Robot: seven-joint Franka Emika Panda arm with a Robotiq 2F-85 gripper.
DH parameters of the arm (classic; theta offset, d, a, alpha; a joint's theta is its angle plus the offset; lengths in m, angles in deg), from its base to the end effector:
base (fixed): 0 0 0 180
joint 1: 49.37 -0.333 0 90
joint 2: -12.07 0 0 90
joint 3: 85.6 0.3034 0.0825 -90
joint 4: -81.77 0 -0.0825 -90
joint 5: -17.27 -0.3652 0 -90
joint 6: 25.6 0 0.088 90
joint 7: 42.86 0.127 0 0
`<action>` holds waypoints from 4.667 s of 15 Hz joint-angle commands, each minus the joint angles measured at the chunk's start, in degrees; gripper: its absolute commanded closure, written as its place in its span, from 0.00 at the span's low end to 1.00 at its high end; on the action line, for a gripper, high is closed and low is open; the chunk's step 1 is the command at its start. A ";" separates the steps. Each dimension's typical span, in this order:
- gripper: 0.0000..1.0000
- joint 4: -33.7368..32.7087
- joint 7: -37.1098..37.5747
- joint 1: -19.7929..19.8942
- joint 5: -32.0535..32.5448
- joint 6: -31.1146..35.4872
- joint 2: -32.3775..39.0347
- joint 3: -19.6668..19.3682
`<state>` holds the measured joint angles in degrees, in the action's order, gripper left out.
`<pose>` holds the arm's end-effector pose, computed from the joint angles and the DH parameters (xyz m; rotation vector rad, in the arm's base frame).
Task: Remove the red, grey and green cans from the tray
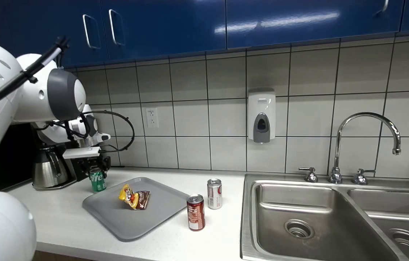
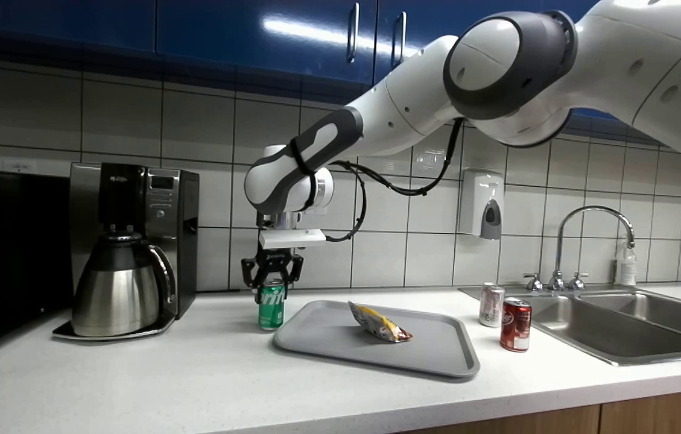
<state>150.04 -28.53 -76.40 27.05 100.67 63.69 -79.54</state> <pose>0.6435 0.3834 0.2321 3.0690 0.5835 0.2060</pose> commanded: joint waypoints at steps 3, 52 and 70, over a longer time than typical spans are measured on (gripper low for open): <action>0.12 -7.86 -1.98 -0.88 0.11 -5.37 3.84 -0.59; 0.00 31.27 -1.56 4.33 0.45 9.35 -24.26 -2.10; 0.00 52.26 -1.86 9.42 -0.30 14.87 -38.98 -0.56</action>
<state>197.46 -29.60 -69.11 27.03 114.11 29.07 -81.70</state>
